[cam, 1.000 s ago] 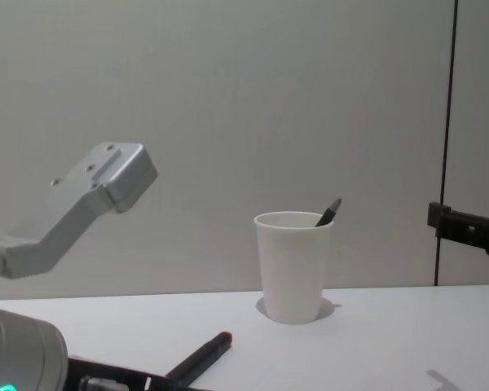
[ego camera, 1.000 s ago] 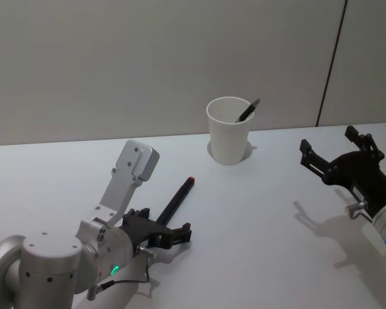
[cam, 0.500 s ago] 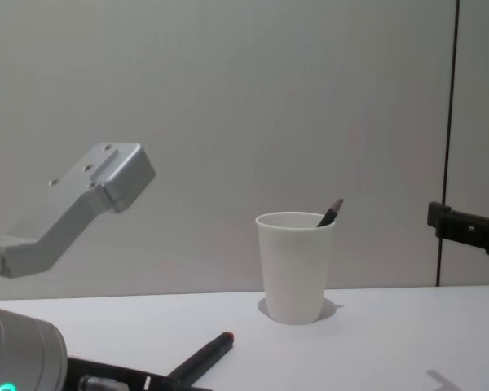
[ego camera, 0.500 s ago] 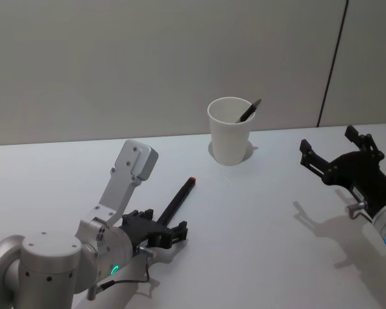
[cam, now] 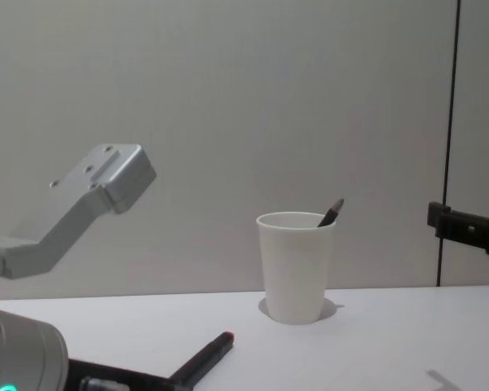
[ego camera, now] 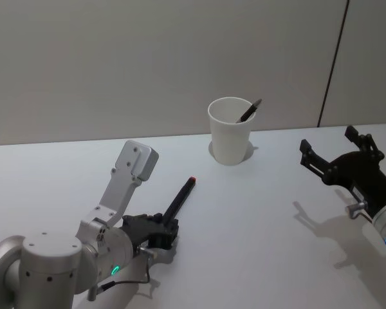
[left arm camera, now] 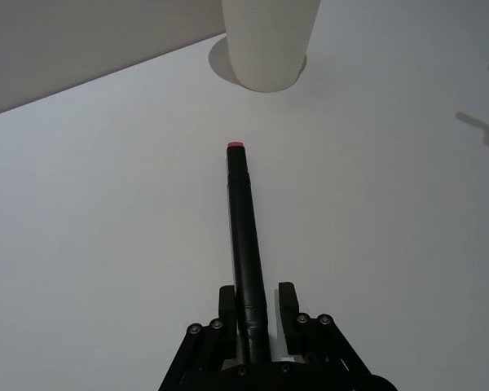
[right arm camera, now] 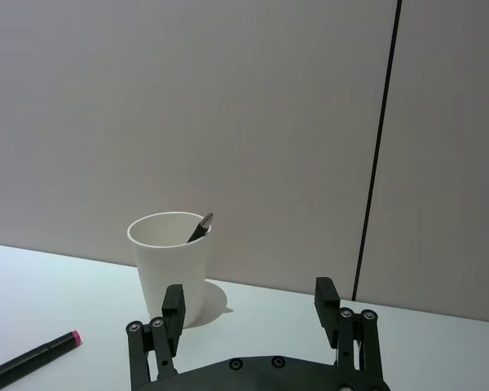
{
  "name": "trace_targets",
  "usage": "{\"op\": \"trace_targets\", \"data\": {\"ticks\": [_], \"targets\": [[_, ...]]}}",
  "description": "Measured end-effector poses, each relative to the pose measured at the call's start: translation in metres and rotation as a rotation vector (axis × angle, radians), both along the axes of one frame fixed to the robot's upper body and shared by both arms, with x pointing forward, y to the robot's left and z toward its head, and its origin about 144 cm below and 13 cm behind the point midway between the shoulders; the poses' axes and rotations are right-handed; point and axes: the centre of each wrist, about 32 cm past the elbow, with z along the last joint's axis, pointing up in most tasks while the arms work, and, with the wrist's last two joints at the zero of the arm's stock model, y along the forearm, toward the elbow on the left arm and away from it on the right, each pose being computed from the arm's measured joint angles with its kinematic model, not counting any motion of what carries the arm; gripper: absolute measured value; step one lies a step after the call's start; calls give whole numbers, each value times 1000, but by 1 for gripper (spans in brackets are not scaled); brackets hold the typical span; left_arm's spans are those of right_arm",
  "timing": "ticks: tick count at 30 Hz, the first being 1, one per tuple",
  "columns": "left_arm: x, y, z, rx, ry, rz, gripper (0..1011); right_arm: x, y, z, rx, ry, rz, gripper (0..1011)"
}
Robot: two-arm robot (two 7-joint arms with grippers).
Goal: Place the pen into the pen holder.
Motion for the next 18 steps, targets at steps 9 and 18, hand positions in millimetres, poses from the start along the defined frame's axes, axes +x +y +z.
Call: {"op": "trace_targets", "data": {"ticks": [9, 18], "targets": [[0, 0, 0, -1, 2, -1, 191, 0, 0, 0, 0, 0, 0, 1001], [0, 0, 0, -2, 2, -1, 191, 0, 0, 0, 0, 0, 0, 1001]]}}
